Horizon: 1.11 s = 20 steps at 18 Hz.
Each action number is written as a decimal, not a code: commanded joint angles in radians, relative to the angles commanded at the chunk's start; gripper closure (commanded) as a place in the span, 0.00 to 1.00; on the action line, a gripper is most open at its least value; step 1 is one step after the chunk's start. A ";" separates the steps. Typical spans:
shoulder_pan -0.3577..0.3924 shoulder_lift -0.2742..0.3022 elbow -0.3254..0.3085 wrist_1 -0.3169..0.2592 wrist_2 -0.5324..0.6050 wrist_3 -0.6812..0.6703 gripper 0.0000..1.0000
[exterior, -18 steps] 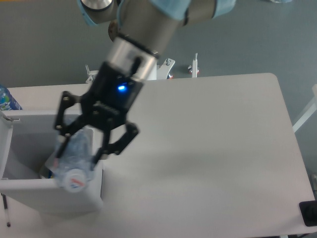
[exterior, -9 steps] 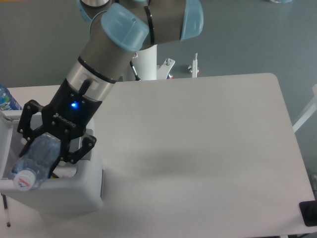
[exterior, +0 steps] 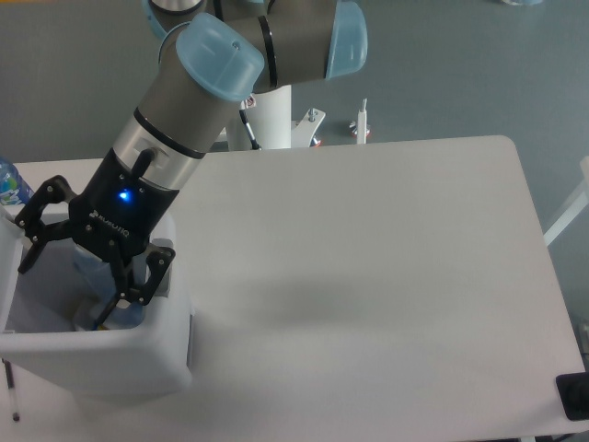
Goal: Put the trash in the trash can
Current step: 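Open the gripper and raise it away from the bin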
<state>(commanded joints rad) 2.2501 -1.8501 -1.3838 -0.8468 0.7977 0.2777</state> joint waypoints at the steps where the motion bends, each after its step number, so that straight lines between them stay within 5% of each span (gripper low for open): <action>1: 0.023 0.009 0.012 0.000 0.000 -0.005 0.00; 6: 0.140 0.017 0.066 0.000 0.037 -0.012 0.00; 15: 0.224 0.055 0.081 -0.011 0.466 0.089 0.00; 18: 0.221 0.061 0.060 -0.058 0.679 0.167 0.00; 20: 0.223 0.065 0.060 -0.095 0.718 0.242 0.00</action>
<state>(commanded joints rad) 2.4728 -1.7856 -1.3238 -0.9417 1.5155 0.5196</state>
